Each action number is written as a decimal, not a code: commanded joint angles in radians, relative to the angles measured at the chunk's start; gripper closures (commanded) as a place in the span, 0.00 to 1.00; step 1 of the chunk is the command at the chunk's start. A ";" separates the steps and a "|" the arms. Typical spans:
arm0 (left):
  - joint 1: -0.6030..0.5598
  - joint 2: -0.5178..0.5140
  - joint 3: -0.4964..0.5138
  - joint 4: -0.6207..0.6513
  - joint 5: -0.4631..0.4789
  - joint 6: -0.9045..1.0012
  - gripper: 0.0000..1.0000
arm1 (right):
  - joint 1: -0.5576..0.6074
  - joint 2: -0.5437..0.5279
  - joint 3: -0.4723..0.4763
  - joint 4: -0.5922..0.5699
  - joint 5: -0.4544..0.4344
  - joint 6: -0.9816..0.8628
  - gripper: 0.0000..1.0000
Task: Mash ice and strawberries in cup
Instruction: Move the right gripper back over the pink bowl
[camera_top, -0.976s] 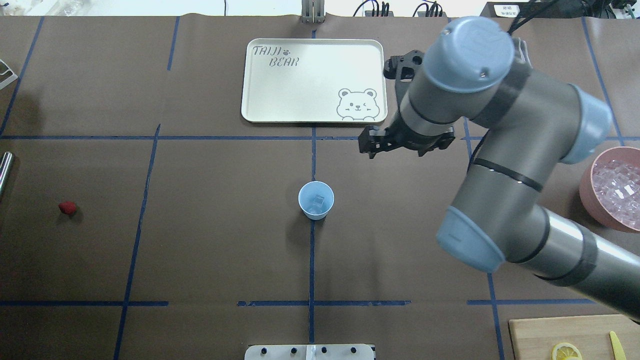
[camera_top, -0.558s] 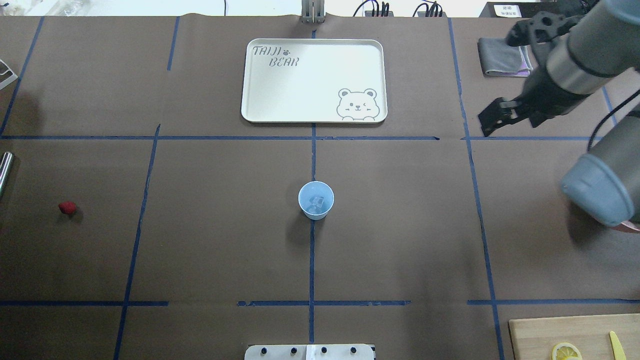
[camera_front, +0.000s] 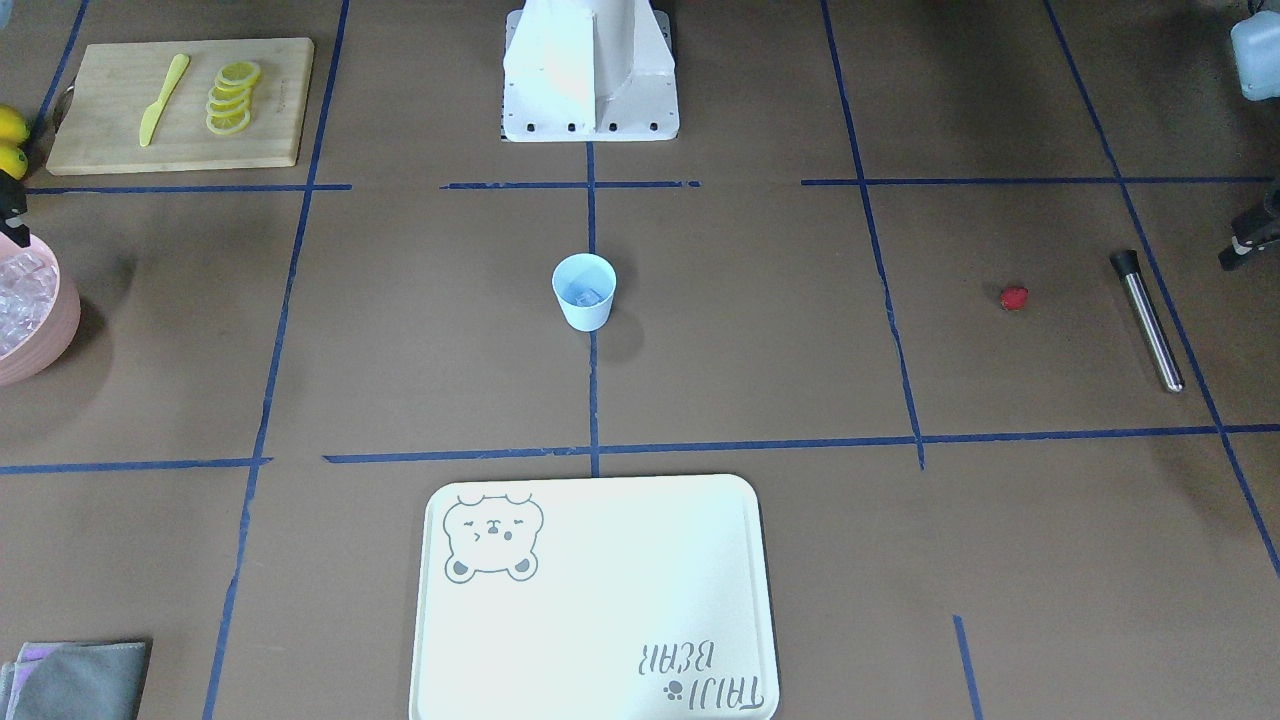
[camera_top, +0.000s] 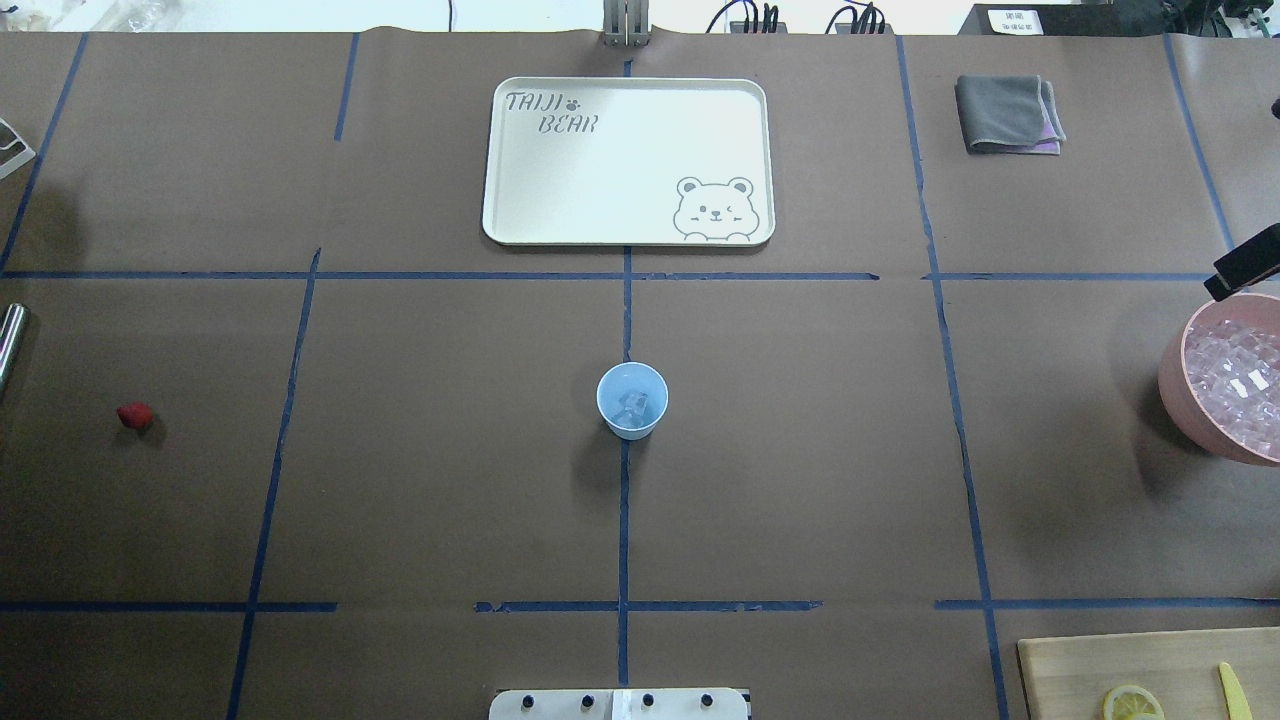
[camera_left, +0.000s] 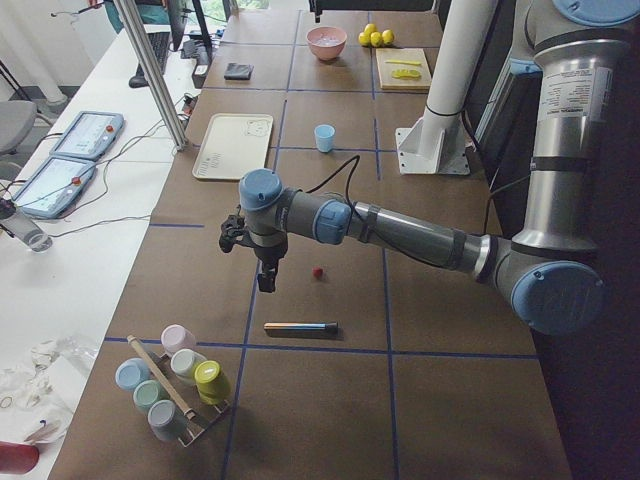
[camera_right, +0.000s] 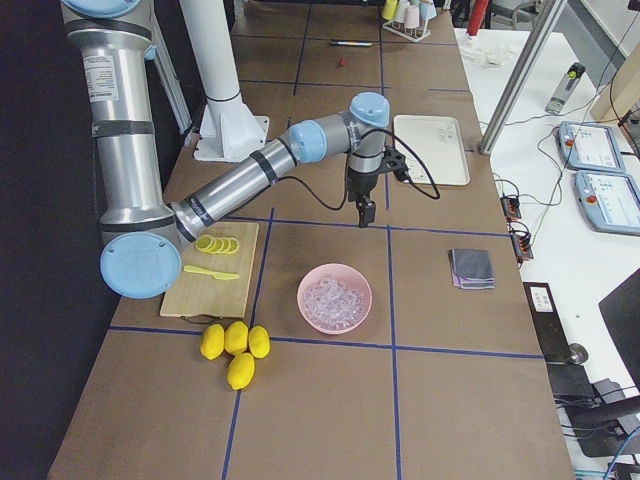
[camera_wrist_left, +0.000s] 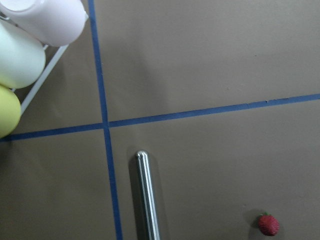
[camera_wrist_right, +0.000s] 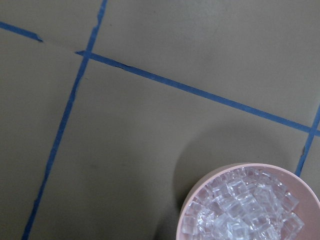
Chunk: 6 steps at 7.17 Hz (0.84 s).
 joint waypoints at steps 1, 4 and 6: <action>0.001 0.000 -0.002 0.000 -0.001 -0.001 0.00 | 0.015 -0.143 -0.099 0.322 0.035 -0.014 0.01; 0.001 -0.002 -0.002 0.000 -0.001 -0.001 0.00 | 0.014 -0.165 -0.257 0.523 0.104 -0.019 0.02; 0.001 -0.003 -0.002 -0.002 -0.001 -0.001 0.00 | 0.014 -0.168 -0.300 0.517 0.105 -0.026 0.12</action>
